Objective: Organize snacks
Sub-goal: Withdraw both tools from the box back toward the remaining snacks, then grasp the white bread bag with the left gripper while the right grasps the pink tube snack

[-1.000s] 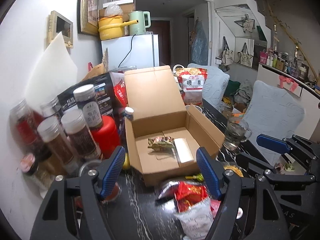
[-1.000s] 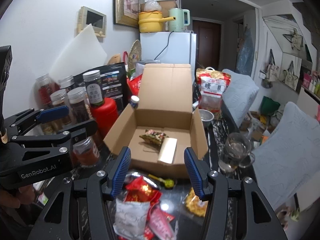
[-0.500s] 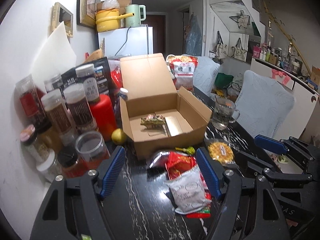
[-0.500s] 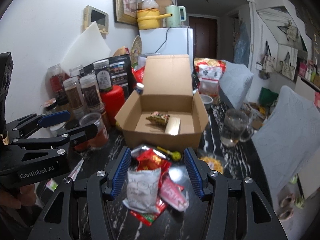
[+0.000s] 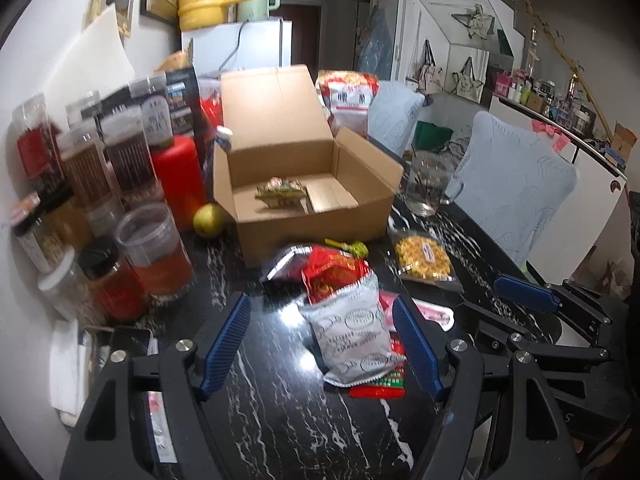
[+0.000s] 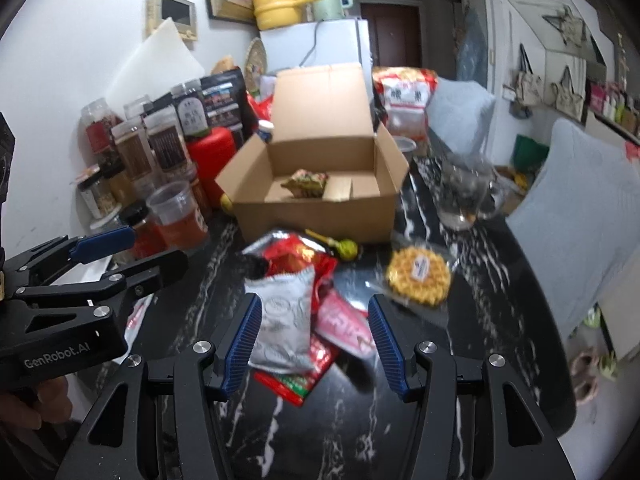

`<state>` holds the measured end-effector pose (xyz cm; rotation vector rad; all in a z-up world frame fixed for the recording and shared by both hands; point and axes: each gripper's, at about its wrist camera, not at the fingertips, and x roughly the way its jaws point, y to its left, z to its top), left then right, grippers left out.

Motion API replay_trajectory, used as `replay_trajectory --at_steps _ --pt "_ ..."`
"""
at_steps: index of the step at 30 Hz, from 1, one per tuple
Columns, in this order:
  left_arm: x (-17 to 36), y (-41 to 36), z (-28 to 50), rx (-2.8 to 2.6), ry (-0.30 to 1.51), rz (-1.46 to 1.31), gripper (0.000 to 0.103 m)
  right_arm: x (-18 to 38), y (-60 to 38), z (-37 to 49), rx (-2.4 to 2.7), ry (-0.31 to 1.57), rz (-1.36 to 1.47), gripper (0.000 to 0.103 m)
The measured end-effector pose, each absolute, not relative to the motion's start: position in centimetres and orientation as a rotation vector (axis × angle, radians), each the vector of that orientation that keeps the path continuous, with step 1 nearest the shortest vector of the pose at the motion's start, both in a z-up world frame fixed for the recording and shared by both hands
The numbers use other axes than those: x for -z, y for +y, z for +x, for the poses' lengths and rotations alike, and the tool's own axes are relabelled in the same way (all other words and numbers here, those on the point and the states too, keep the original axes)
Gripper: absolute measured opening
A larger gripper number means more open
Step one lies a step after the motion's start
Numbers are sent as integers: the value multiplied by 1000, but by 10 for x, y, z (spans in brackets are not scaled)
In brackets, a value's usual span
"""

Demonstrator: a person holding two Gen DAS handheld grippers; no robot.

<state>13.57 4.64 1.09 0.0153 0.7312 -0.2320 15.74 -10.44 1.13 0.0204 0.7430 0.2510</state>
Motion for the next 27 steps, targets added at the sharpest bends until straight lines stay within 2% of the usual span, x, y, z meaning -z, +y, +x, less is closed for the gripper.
replay_trajectory --at_steps 27 --pt "92 6 203 263 1001 -83 73 60 -150 213 -167 912 42 55"
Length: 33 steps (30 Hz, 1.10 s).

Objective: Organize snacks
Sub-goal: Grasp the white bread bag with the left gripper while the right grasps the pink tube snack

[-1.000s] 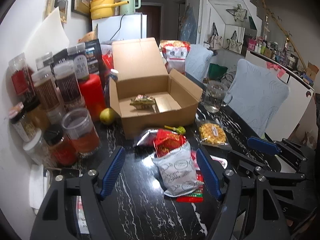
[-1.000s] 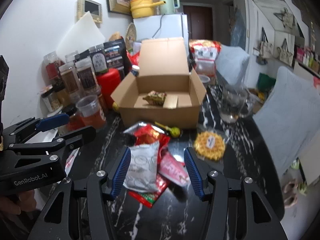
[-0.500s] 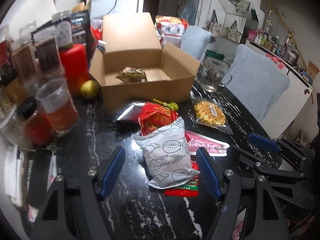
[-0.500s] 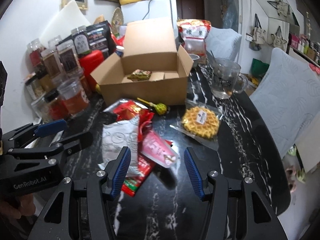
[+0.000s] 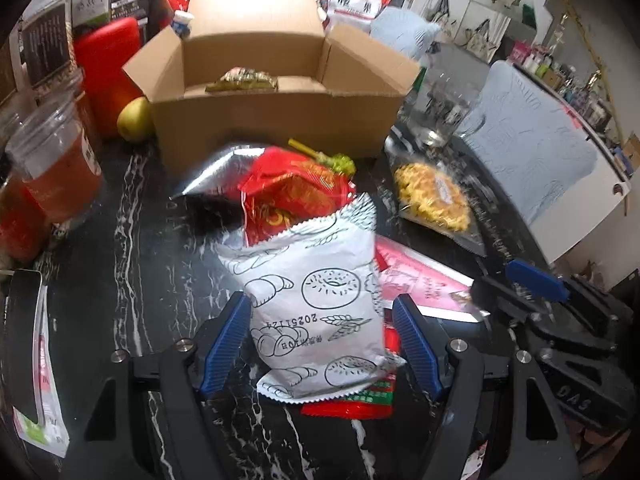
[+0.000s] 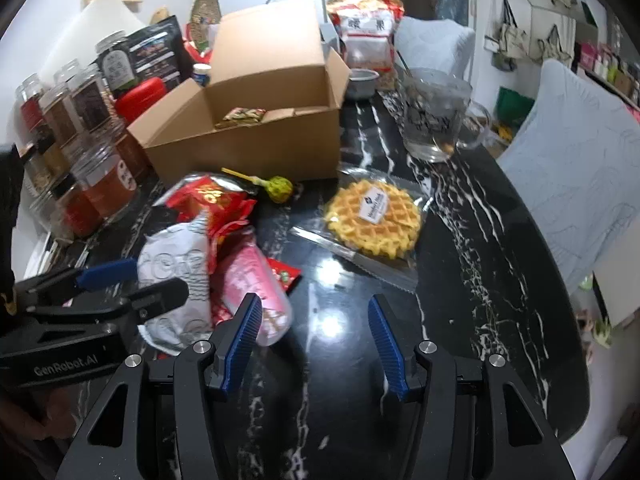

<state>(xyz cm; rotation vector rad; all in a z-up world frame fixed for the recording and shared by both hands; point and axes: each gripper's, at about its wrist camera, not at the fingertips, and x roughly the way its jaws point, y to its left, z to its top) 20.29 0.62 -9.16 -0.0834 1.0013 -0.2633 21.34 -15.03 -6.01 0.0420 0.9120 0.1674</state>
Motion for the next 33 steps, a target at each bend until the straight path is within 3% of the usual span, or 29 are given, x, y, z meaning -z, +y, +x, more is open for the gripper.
replay_trajectory --at_steps 14,20,27,33 --pt "122 13 219 280 1071 -123 74 73 -137 235 -279 960 60 55" --pt "116 21 213 295 1029 -103 61 80 -129 245 -341 988 94 55" --pt "107 44 204 292 1028 -137 58 88 -111 257 -393 1013 62 55" --pt "99 65 199 260 1017 -166 58 99 -90 264 -421 1035 19 44"
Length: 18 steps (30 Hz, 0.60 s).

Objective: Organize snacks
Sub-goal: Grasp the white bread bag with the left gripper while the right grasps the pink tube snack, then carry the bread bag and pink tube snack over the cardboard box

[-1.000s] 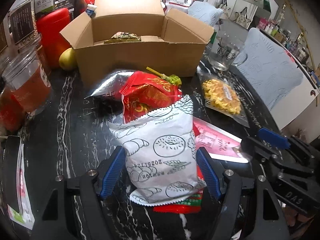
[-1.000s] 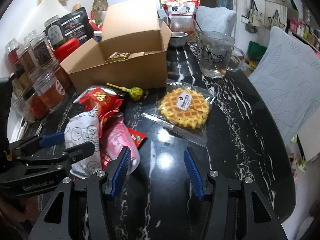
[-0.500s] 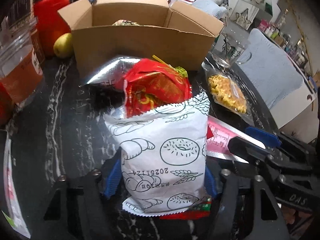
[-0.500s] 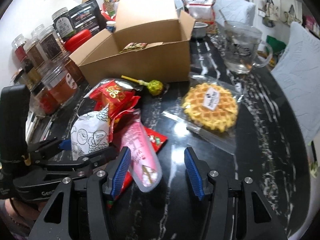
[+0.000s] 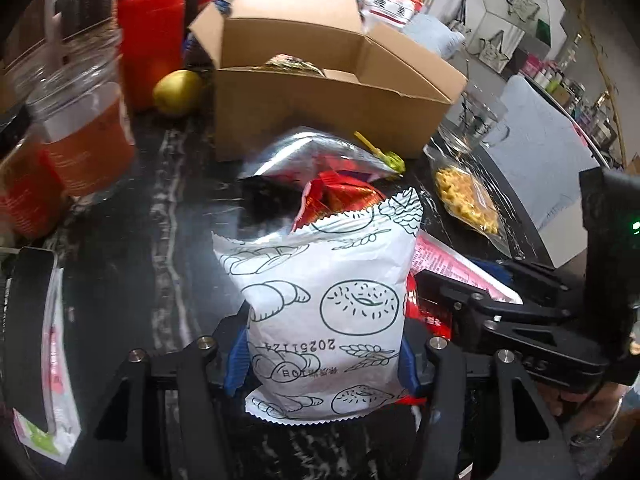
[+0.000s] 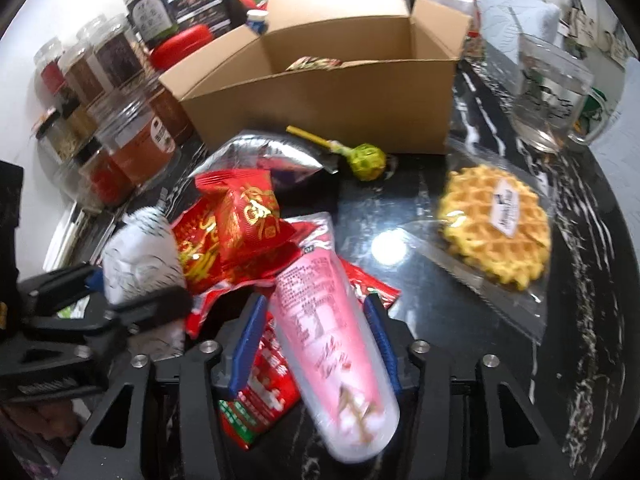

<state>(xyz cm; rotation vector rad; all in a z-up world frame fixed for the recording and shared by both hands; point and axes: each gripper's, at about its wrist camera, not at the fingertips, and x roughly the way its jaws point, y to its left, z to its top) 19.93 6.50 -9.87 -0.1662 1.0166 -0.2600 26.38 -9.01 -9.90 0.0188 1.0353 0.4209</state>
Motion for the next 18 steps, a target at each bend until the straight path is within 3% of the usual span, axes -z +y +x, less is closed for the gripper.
replay_trajectory --at_steps 12,18 --pt "91 79 190 241 1002 -178 58 91 -77 256 -440 984 3 14" --pt "83 80 178 237 975 -180 58 81 -93 241 -418 951 24 9"
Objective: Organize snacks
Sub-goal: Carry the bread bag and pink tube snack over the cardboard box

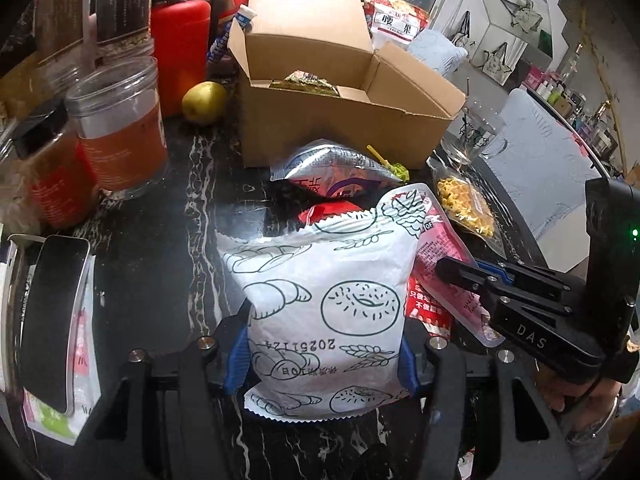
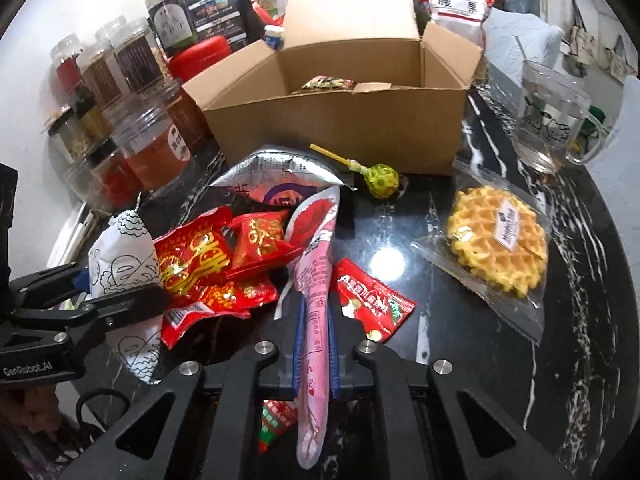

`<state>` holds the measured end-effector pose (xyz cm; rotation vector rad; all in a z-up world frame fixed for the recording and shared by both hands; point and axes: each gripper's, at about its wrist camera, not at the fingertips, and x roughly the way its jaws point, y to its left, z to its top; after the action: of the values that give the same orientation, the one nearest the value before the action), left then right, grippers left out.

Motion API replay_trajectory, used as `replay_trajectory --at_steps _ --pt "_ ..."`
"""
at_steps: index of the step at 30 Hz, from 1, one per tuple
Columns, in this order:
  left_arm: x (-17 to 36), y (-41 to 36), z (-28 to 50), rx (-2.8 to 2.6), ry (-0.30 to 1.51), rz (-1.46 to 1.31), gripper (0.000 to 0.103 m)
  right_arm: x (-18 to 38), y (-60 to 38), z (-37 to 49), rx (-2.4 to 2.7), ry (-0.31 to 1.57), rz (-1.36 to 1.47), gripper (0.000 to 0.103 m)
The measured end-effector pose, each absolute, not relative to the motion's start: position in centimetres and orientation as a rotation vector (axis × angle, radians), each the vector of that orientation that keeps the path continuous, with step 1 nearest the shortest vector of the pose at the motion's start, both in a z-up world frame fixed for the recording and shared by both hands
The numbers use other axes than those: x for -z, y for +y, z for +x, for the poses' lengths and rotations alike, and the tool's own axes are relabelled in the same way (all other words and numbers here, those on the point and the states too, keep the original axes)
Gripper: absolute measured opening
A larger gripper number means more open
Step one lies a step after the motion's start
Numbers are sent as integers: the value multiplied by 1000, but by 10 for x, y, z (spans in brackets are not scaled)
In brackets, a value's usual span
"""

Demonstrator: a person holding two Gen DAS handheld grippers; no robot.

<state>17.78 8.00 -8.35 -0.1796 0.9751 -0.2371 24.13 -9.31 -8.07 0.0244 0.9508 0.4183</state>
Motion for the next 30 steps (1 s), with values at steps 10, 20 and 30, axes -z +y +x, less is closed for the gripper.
replay_trajectory --at_steps 10,20,30 --pt "76 78 155 245 946 -187 58 66 -107 207 -392 908 47 9" --pt "105 85 156 221 1027 -233 58 73 -99 189 -412 922 64 9" --pt "93 80 151 215 923 -166 58 75 -97 190 -415 929 64 9"
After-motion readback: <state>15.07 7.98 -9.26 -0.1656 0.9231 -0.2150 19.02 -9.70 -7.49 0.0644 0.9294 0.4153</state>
